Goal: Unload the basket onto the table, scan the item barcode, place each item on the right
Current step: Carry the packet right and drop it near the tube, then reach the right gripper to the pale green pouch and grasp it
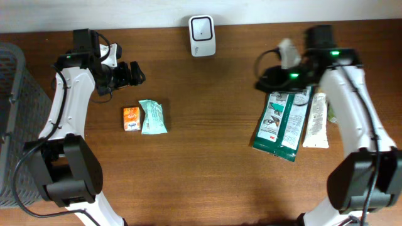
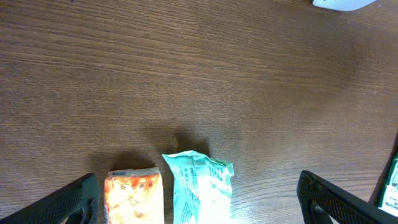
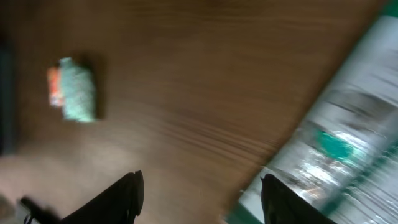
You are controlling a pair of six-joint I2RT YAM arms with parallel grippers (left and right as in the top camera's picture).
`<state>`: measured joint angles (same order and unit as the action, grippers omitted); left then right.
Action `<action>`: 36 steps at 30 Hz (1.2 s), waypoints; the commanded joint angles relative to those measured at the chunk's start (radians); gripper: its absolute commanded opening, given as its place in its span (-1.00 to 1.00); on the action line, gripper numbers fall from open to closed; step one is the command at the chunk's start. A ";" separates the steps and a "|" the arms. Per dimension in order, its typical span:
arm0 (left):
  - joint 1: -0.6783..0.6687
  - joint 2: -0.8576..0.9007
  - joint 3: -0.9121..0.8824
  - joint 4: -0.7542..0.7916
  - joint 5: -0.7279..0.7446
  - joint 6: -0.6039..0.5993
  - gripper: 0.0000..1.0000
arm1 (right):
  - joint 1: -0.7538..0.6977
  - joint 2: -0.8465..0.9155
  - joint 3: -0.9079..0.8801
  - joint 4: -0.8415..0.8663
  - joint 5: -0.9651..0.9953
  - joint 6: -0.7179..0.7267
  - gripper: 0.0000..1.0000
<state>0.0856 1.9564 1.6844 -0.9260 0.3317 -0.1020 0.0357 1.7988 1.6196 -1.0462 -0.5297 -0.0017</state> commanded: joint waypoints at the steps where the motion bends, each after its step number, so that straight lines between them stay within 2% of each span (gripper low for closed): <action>1: 0.005 -0.004 0.001 0.002 0.000 0.006 0.98 | 0.132 0.047 -0.003 0.086 -0.038 0.095 0.16; 12: 0.005 -0.004 0.001 0.002 0.000 0.006 0.98 | 0.391 0.207 -0.003 0.410 -0.031 0.156 0.15; 19: 0.005 -0.004 0.001 0.004 -0.002 0.006 0.98 | 0.465 0.234 -0.003 0.523 0.011 0.202 0.15; 22: 0.005 -0.004 0.001 0.010 -0.072 0.006 0.98 | 0.484 0.241 -0.003 0.559 0.014 0.202 0.15; 23: 0.007 -0.005 0.003 0.011 -0.087 0.006 0.89 | 0.494 0.246 -0.003 0.577 0.014 0.203 0.15; 24: 0.013 -0.007 0.011 0.010 -0.086 0.006 0.98 | 0.500 0.250 -0.003 0.592 0.014 0.204 0.15; 31: 0.163 -0.058 0.241 -0.061 -0.086 0.005 0.98 | 0.595 0.281 -0.003 0.762 0.022 0.221 0.15; 36: 0.220 -0.072 0.268 -0.079 -0.086 -0.006 0.99 | 0.679 0.323 -0.003 0.880 0.096 0.247 0.13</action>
<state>0.2886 1.9148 1.9331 -0.9852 0.2489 -0.1017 0.6640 2.0808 1.6192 -0.2096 -0.4885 0.2226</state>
